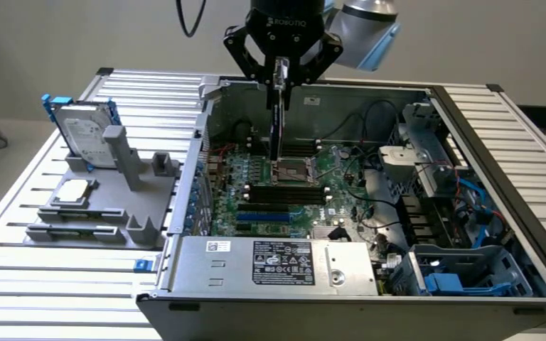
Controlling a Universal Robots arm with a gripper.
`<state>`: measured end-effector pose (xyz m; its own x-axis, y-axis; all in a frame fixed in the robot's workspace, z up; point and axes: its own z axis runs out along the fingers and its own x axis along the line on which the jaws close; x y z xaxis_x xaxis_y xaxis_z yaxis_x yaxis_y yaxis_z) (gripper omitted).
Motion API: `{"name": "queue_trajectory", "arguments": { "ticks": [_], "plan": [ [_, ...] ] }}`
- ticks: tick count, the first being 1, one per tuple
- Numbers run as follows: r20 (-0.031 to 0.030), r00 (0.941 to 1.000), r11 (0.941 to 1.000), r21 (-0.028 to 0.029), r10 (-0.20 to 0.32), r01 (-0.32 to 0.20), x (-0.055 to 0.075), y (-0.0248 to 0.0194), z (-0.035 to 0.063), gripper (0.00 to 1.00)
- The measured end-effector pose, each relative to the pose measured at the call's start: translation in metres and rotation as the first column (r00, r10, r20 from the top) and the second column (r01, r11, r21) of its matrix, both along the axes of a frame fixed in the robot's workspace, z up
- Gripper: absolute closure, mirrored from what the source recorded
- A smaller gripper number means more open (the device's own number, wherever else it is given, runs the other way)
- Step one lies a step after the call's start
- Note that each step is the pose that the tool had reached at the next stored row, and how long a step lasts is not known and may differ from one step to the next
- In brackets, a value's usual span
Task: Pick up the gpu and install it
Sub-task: 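Insert the gpu into the slot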
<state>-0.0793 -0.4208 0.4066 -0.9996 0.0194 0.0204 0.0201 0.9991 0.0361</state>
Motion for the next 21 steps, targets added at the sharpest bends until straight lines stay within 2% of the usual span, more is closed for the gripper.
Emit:
{"name": "queue_trajectory", "arguments": {
  "ticks": [10, 16, 18, 21],
  "plan": [
    [0.0, 1.0, 1.0, 0.0, 0.0, 0.0, 0.0, 0.0, 0.0, 0.74],
    [-0.002, 1.0, 1.0, 0.0004, 0.003, -0.003, 0.018, -0.0003, -0.0022, 0.74],
    [-0.002, 0.9999, 0.9999, 0.0004, 0.013, -0.013, 0.02, -0.0003, -0.0041, 0.74],
    [-0.0019, 0.9979, 0.9979, 0.0006, 0.064, -0.064, 0.02, -0.0003, -0.0072, 0.74]
  ]
}}
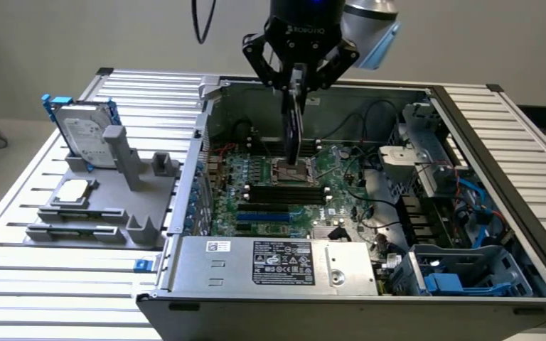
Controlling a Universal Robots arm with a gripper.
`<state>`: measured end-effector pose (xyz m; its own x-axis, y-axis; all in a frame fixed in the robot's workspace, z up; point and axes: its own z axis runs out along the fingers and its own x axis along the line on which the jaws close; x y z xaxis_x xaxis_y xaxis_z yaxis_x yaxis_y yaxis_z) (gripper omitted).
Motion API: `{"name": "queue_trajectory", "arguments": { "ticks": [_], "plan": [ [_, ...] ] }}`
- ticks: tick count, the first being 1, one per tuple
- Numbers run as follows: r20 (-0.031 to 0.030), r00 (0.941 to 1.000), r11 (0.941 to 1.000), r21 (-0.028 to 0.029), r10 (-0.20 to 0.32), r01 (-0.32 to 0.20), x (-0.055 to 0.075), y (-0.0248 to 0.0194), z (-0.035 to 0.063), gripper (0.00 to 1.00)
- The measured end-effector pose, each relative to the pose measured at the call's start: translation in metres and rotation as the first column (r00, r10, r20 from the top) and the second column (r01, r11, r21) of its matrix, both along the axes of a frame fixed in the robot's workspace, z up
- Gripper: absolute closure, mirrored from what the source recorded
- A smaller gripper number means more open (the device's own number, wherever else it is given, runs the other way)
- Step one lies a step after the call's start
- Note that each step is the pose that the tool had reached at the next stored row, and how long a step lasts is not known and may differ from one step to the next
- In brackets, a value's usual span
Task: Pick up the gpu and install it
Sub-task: 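Insert the gpu into the slot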
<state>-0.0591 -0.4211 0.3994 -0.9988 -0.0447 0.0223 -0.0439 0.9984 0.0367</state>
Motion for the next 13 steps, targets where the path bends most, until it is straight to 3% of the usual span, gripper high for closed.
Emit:
{"name": "queue_trajectory", "arguments": {
  "ticks": [6, 10, 13],
  "plan": [
    [-0.0001, 0.9942, 0.9942, -0.0003, 0.108, -0.108, 0.0001, 0.0, -0.0053, 0.74],
    [-0.0001, 0.9836, 0.9836, -0.0002, 0.181, -0.181, 0.0001, 0.0, -0.0085, 0.74],
    [-0.0001, 0.9724, 0.9724, -0.0002, 0.233, -0.233, 0.0001, 0.0, -0.0106, 0.74]
  ]
}}
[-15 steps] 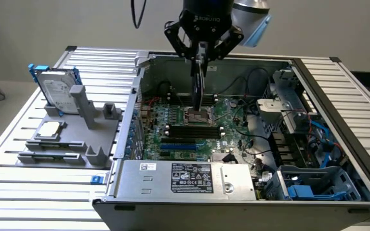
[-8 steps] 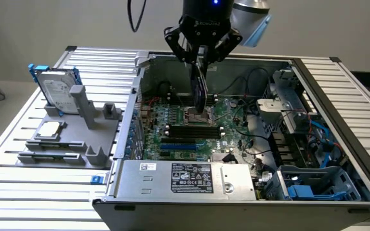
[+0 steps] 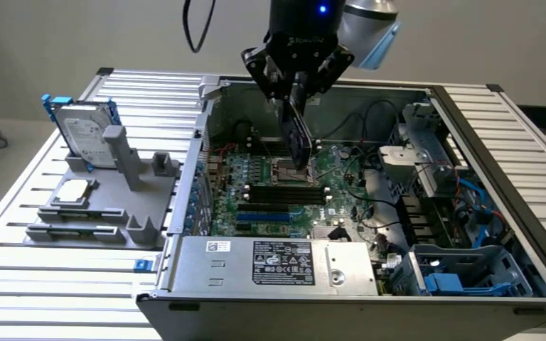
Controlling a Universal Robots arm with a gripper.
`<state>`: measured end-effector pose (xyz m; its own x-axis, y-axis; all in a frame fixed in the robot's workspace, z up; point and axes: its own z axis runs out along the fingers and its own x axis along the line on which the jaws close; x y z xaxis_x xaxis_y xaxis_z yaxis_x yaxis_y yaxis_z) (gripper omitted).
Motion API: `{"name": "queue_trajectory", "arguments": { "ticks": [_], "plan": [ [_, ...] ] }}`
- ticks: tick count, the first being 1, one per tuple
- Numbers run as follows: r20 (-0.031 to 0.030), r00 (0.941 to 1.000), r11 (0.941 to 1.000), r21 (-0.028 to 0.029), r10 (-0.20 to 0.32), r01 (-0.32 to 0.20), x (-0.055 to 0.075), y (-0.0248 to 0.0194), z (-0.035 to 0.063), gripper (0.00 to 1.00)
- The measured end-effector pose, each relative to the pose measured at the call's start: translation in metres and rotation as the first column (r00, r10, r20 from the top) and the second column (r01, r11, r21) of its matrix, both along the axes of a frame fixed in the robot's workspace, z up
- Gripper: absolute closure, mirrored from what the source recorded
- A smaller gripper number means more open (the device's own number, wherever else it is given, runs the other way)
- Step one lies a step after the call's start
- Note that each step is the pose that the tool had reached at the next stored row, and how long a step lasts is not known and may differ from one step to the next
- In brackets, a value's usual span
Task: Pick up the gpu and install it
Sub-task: 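Insert the gpu into the slot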
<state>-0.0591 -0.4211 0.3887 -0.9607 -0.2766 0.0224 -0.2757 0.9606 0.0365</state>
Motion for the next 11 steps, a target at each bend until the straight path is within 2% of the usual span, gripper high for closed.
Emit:
{"name": "queue_trajectory", "arguments": {
  "ticks": [3, 6, 11],
  "plan": [
    [0.0001, 0.9985, 0.9985, 0.0001, 0.056, -0.056, 0.0, 0.0, -0.0021, 0.74],
    [0.0006, 0.994, 0.994, 0.0, 0.109, -0.109, 0.0, 0.0, -0.004, 0.74],
    [0.0021, 0.9798, 0.9798, -0.0002, 0.2, -0.2, 0.0001, 0.0, -0.0072, 0.74]
  ]
}}
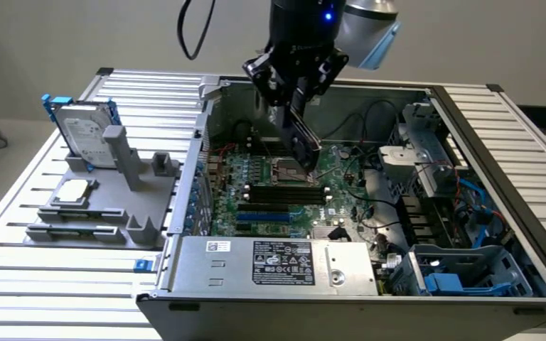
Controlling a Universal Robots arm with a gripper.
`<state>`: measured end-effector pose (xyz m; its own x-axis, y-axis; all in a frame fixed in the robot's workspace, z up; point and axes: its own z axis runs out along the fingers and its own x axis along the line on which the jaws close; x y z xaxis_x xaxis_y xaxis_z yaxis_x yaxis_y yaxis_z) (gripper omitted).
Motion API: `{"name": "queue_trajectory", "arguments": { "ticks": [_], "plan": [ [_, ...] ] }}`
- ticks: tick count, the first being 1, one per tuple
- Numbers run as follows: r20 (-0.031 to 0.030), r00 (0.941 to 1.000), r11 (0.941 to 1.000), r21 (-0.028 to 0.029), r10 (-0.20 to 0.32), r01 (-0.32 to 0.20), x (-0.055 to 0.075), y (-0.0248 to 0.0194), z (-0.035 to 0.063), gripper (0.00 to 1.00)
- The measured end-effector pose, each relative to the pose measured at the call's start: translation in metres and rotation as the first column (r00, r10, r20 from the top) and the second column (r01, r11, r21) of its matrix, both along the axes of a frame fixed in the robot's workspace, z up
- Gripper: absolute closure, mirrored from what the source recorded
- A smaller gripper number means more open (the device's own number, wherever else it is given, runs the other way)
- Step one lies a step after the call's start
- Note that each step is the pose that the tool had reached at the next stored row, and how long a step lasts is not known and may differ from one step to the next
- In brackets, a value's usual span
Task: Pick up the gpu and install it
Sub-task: 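Insert the gpu into the slot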
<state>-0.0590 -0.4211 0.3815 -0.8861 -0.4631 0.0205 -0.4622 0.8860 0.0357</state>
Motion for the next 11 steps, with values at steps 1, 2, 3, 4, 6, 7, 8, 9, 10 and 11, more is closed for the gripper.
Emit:
{"name": "queue_trajectory", "arguments": {
  "ticks": [1, 2, 3, 4, 6, 7, 8, 9, 10, 11],
  "plan": [
    [0.0006, 0.9998, 0.9998, 0.0001, 0.018, -0.018, 0.0, 0.0, -0.0007, 0.74],
    [0.0011, 0.9994, 0.9994, 0.0, 0.036, -0.036, 0.0, 0.0, -0.0012, 0.74],
    [0.0016, 0.9986, 0.9986, -0.0001, 0.054, -0.054, 0.0, 0.0, -0.0018, 0.74],
    [0.0021, 0.9974, 0.9974, -0.0001, 0.072, -0.072, 0.0, 0.0, -0.0025, 0.74],
    [0.0031, 0.9942, 0.9942, -0.0002, 0.108, -0.108, -0.0001, 0.0, -0.0037, 0.74],
    [0.0036, 0.9919, 0.9919, -0.0002, 0.127, -0.127, 0.0, 0.0, -0.0044, 0.74],
    [0.0041, 0.9894, 0.9895, -0.0002, 0.145, -0.145, 0.0, 0.0, -0.005, 0.74],
    [0.0044, 0.9867, 0.9867, -0.0003, 0.163, -0.163, 0.0, 0.0, -0.0056, 0.74],
    [0.0049, 0.9836, 0.9836, -0.0004, 0.18, -0.18, 0.0, 0.0, -0.0062, 0.74],
    [0.0052, 0.9802, 0.9802, -0.0005, 0.198, -0.198, 0.0, 0.0, -0.0069, 0.74]
  ]
}}
